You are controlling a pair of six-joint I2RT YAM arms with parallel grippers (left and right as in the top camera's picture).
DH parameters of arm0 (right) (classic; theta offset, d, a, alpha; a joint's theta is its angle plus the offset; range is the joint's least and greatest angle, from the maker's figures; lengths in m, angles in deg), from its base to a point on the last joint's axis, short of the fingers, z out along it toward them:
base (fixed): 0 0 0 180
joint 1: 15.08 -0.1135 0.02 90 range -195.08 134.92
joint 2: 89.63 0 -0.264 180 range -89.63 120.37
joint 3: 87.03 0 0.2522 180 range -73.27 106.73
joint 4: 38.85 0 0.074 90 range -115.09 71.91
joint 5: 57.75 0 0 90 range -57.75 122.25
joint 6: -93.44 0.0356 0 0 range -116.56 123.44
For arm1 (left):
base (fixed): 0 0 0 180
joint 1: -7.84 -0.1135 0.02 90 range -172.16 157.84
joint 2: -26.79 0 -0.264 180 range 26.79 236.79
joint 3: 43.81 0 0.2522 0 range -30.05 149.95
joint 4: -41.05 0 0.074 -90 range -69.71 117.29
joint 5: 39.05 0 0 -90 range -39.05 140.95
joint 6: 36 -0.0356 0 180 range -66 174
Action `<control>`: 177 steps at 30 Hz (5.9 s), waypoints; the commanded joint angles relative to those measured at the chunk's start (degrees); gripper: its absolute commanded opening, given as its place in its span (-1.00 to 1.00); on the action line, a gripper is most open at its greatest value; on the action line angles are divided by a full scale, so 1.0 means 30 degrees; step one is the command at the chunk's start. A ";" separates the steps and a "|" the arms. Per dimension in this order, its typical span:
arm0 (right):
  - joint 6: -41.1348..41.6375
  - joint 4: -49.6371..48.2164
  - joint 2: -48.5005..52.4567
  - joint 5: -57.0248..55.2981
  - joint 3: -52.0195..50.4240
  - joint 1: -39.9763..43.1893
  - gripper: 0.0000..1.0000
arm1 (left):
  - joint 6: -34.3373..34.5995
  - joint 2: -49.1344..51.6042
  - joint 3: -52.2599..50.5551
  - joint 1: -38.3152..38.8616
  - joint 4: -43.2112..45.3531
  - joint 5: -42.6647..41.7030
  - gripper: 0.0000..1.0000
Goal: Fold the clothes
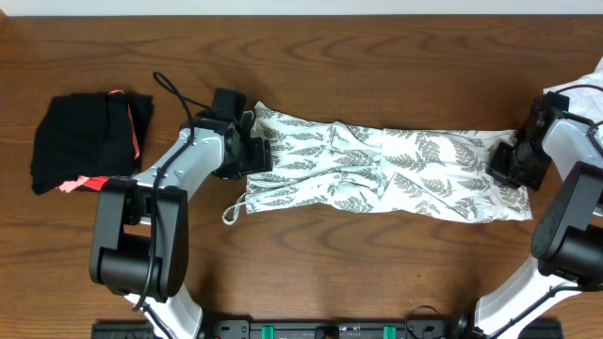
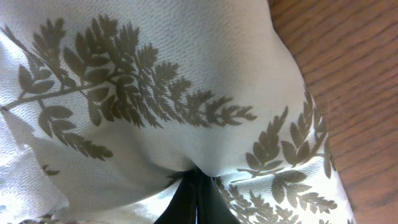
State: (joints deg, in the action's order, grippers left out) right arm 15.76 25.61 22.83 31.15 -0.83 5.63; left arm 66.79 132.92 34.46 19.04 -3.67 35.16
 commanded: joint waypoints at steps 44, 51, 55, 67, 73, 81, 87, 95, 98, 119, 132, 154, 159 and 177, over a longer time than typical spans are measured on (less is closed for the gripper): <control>-0.0270 0.0146 0.0692 -0.0321 -0.0321 0.0204 -0.97 | -0.9122 -0.6798 -0.4597 0.3759 -0.2994 0.4597 0.58; -0.0270 0.0233 0.0692 -0.0262 -0.0328 0.0204 -0.97 | -1.0775 -0.6186 -0.4597 0.3759 -0.1625 0.4415 0.56; -0.0277 0.0299 0.0692 -0.0262 -0.0321 0.0204 -0.97 | -1.0768 -0.4860 -0.4597 0.3759 -0.1559 0.4415 0.46; -0.0277 0.0313 0.0692 -0.0270 -0.0328 0.0204 -0.97 | -1.0389 -0.5085 -0.3905 0.3752 0.0444 0.5202 -0.47; -0.0277 0.0284 0.0692 -0.0262 -0.0328 0.0204 -0.97 | -1.0404 -0.5246 -0.3891 0.3738 0.0692 0.5690 -0.21; -0.0277 0.0321 0.0692 -0.0262 -0.0328 0.0204 -0.97 | -0.9938 -0.5085 -0.3912 0.3730 0.2200 0.7140 -0.21; -0.0277 0.0335 0.0692 -0.0262 -0.0321 0.0204 -0.97 | -0.7927 -0.3475 -0.3927 0.3526 0.3009 0.7118 -0.22; -0.0277 0.0335 0.0692 -0.0262 -0.0321 0.0204 -0.97 | -0.5340 -0.0597 -0.3927 0.3526 0.3155 0.7140 -0.22; -0.0277 0.0342 0.0692 -0.0262 -0.0321 0.0204 -0.97 | -0.5005 -0.0510 -0.3920 0.3526 0.3330 0.7512 -0.22; -0.0277 0.0408 0.0692 -0.0262 -0.0321 0.0204 -0.97 | -0.2579 -0.0984 -0.3920 0.3344 0.6375 0.7388 0.43; -0.0277 0.0393 0.0692 -0.0262 -0.0321 0.0204 -0.98 | -0.1610 -0.1457 -0.3920 0.2827 0.4393 0.6499 0.27; -0.0277 0.0459 0.0692 -0.0262 -0.0321 0.0204 -0.97 | 0.0066 -0.3031 -0.3920 0.1282 0.6936 0.3767 0.42; -0.0277 0.0459 0.0692 -0.0262 -0.0321 0.0204 -0.97 | 0.1100 -0.2871 -0.3920 0.1268 0.8087 0.0284 0.44; -0.0277 0.0532 0.0692 -0.0262 -0.0321 0.0197 -0.97 | 0.1851 -0.1552 -0.3927 -0.0211 0.7927 0.2047 0.47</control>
State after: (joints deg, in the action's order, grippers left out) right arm 15.76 26.72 22.83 31.39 -0.79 5.63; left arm 72.04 126.90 22.90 18.75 20.22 40.25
